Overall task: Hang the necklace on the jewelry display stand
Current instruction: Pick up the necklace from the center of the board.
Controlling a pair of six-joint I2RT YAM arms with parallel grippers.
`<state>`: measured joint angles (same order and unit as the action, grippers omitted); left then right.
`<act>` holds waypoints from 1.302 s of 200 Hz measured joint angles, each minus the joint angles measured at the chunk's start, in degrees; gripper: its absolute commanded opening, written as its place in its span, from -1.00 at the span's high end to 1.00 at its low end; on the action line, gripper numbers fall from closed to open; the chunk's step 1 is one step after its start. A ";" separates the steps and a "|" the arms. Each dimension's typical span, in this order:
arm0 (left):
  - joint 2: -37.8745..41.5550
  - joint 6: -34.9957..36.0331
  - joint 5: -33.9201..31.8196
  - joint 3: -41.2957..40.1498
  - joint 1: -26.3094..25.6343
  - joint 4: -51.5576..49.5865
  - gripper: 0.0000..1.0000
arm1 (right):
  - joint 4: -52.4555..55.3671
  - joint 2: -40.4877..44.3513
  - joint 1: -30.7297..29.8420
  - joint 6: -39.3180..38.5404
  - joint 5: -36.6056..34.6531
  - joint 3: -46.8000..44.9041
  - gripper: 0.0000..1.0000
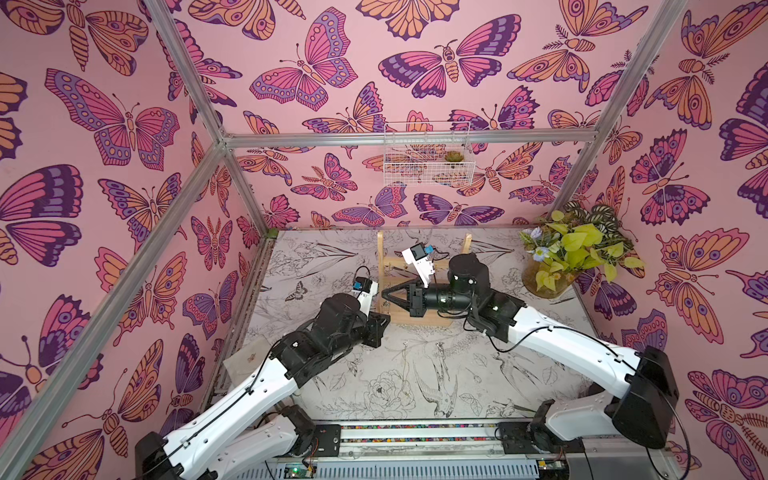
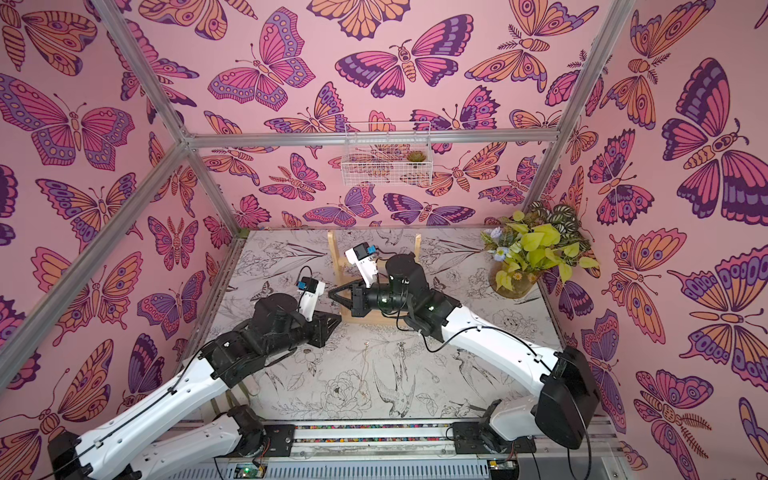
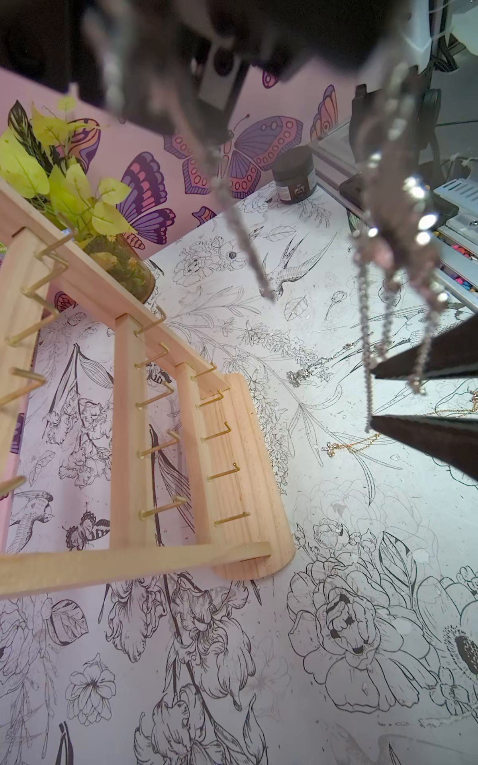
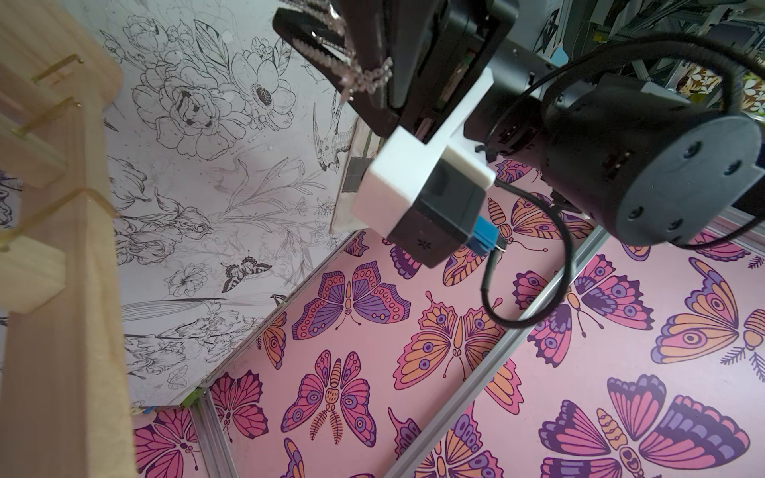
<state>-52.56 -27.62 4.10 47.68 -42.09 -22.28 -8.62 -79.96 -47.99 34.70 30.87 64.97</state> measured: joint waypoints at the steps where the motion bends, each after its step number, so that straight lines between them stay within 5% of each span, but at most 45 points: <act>1: 0.00 0.00 -0.02 0.00 0.00 0.00 0.61 | 0.00 0.00 0.00 0.00 0.04 0.00 0.95; 260: 0.37 0.39 -2.89 -0.44 0.00 2.91 0.48 | -3.50 -1.79 -0.85 3.45 3.06 0.00 0.95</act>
<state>-52.18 -27.22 1.21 47.24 -42.09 -19.38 -12.12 -81.76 -48.84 38.15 33.93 64.97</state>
